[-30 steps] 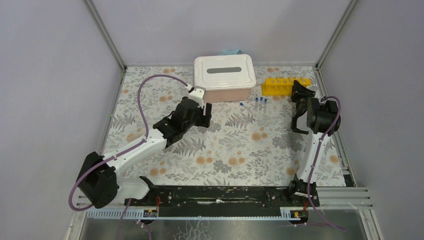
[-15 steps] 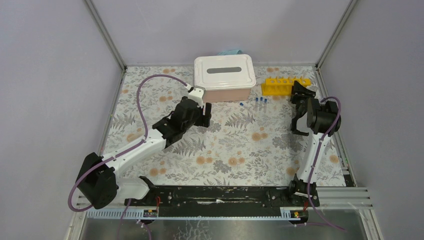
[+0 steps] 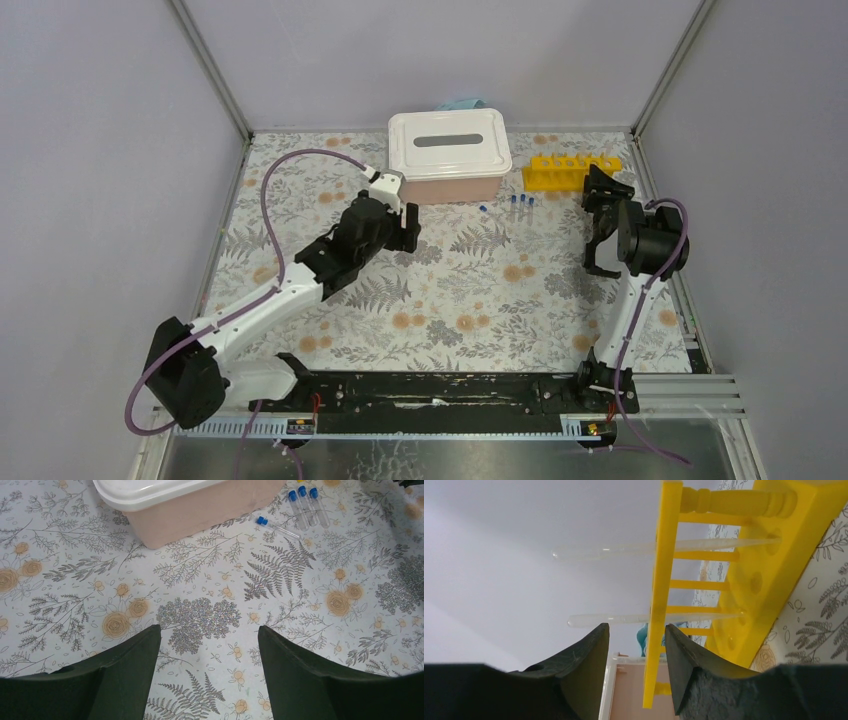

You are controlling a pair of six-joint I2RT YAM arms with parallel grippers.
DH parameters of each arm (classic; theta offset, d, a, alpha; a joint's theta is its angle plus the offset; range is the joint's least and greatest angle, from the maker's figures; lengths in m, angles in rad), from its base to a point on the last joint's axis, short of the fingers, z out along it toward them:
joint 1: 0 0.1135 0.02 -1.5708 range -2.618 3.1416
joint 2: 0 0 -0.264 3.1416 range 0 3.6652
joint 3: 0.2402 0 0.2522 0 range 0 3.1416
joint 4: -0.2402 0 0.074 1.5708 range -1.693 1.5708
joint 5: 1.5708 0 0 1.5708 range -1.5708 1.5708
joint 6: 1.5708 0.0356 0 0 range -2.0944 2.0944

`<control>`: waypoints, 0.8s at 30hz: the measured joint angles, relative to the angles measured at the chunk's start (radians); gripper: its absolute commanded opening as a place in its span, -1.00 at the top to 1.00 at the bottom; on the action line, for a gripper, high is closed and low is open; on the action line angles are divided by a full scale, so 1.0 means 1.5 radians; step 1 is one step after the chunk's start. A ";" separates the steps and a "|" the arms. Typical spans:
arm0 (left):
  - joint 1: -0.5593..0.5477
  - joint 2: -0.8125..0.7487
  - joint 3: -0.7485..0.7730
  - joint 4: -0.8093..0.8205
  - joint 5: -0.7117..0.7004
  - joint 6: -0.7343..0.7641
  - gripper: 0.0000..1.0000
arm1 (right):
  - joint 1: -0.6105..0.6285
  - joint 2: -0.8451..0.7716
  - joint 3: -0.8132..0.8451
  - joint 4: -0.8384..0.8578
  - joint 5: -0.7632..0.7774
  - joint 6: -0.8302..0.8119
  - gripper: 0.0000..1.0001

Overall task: Organize the chemistry lab equipment
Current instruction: Move the test tube rack to the center of the board.

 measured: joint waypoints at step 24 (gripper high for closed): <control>0.011 -0.082 -0.041 -0.175 -0.079 -0.170 -0.79 | 0.108 -0.497 -0.230 -0.322 -0.123 -0.195 -0.03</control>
